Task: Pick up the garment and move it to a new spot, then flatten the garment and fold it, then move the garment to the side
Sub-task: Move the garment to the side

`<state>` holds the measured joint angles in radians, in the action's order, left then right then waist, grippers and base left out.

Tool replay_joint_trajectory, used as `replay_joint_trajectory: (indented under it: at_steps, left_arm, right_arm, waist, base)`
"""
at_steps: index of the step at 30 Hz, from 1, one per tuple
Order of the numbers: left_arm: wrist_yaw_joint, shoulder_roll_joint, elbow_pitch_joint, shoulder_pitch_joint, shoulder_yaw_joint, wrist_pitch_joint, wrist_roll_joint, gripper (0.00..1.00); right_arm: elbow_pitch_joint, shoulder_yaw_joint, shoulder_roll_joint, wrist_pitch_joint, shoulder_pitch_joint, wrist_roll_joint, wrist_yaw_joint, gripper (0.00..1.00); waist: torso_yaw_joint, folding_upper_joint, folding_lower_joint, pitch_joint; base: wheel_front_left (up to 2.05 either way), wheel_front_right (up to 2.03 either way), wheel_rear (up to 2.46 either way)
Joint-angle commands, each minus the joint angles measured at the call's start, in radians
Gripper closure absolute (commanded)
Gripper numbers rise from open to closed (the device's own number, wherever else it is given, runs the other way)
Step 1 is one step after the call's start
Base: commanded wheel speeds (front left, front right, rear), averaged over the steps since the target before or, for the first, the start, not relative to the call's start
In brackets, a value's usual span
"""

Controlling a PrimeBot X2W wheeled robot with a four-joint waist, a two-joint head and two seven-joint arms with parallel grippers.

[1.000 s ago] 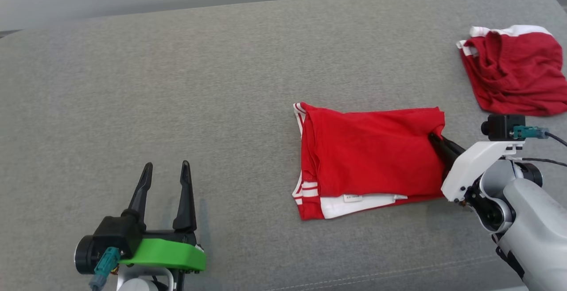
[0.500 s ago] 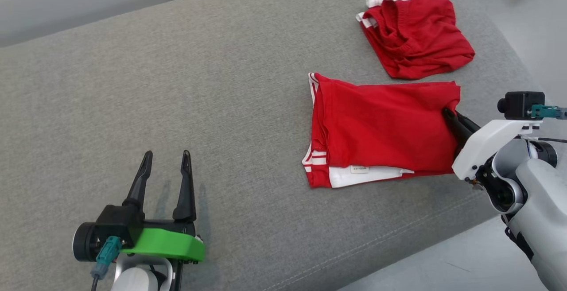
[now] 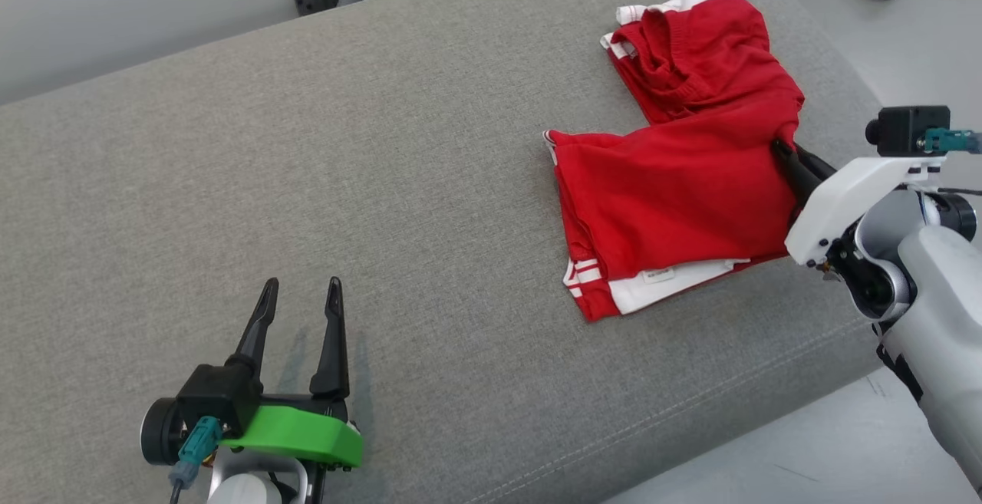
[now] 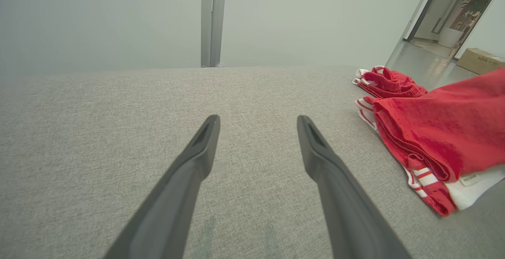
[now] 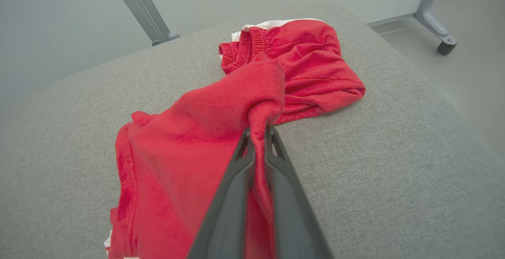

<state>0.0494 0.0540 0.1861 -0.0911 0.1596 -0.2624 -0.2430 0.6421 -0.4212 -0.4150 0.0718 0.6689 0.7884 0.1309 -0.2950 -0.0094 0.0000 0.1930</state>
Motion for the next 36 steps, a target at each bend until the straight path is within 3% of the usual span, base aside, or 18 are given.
replay_joint_trajectory:
  at_steps: [1, 12, 21, 36]
  left_arm:
    - [-0.004, 0.001, 0.001, 0.008, -0.001, -0.002, -0.002, 0.0]
    - [-0.015, -0.002, 0.0, 0.027, 0.022, -0.002, -0.027, 0.0]
    - [-0.018, -0.002, -0.015, 0.004, 0.019, -0.002, -0.015, 0.0]
    - [-0.003, 0.039, -0.043, -0.077, 0.019, -0.002, 0.039, 0.0]
  right_arm:
    - [0.001, 0.003, 0.003, 0.002, 0.016, -0.007, -0.001, 1.0]
    - [0.063, 0.042, 0.023, 0.1, 0.204, -0.085, -0.001, 1.0]
    - [0.145, 0.078, -0.02, 0.132, 0.32, -0.159, -0.001, 1.0]
    - [0.374, 0.217, -0.119, -0.035, 0.473, -0.332, -0.001, 1.0]
  waist:
    - [0.027, 0.0094, 0.0, -0.025]
    - [0.107, 0.0094, 0.0, -0.052]
    - [0.14, 0.0094, 0.0, -0.002]
    - [0.18, 0.0094, 0.0, 0.198]
  base:
    - [0.0, 0.0, 0.0]
    - [0.0, 0.0, 0.0]
    - [0.0, 0.0, 0.0]
    - [0.0, 0.0, 0.0]
